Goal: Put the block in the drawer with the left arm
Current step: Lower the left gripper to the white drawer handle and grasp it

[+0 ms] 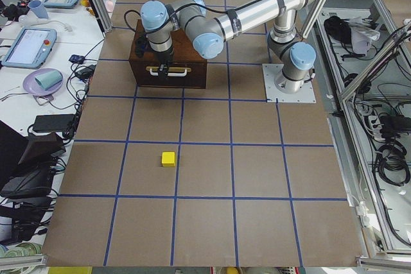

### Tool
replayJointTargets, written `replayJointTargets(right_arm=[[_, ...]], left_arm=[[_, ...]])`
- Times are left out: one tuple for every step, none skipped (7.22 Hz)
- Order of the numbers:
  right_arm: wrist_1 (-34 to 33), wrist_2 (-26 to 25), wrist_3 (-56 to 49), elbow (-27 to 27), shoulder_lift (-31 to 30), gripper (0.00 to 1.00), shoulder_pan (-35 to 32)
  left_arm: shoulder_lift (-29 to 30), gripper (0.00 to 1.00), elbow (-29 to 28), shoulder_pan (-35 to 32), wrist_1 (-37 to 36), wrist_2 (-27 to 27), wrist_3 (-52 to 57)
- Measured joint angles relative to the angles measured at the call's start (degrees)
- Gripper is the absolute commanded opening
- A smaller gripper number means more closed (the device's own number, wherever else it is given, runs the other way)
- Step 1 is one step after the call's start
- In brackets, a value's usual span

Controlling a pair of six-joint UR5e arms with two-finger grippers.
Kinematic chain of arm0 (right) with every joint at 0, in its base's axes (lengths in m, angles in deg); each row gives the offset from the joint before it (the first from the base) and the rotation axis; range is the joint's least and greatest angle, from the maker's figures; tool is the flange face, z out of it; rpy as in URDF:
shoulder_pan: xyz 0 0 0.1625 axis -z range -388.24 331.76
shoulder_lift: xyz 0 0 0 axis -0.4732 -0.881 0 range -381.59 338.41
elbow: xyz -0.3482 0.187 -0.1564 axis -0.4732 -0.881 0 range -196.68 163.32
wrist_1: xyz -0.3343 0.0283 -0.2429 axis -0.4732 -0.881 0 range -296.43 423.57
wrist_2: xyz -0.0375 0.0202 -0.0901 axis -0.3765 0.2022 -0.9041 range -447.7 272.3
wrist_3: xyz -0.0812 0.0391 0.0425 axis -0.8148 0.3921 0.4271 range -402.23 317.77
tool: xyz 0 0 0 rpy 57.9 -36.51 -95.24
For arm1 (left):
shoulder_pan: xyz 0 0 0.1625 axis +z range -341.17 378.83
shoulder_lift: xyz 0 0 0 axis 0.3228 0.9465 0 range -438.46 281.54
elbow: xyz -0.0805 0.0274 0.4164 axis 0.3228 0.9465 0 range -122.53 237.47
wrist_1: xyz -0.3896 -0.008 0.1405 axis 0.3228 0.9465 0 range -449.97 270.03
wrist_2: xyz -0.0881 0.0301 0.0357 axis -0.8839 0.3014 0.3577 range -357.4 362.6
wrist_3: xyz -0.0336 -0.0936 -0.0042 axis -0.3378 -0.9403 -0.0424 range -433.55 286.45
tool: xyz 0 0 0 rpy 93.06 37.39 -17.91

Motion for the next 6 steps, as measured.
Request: replayJointTargets(right_arm=[[0.0,0.0,0.0,0.0,0.0,1.00,0.0],[0.0,0.0,0.0,0.0,0.0,1.00,0.0],[0.0,0.0,0.0,0.0,0.0,1.00,0.0],[0.0,0.0,0.0,0.0,0.0,1.00,0.0],[0.0,0.0,0.0,0.0,0.0,1.00,0.0],[0.0,0.0,0.0,0.0,0.0,1.00,0.0]], left_arm=[[0.9,1.00,0.1,0.3,-0.1,-1.4,0.4],[1.7,1.00,0.4,0.8,-0.3,-2.9,0.5],[2.6,0.99,0.6,1.2,-0.6,-3.7,0.4],[3.5,0.99,0.7,1.4,-0.8,-4.6,-0.1],[4.5,0.97,0.8,1.5,-0.8,-5.8,-0.6],[5.4,0.97,0.8,1.5,-0.9,-6.4,-1.2]])
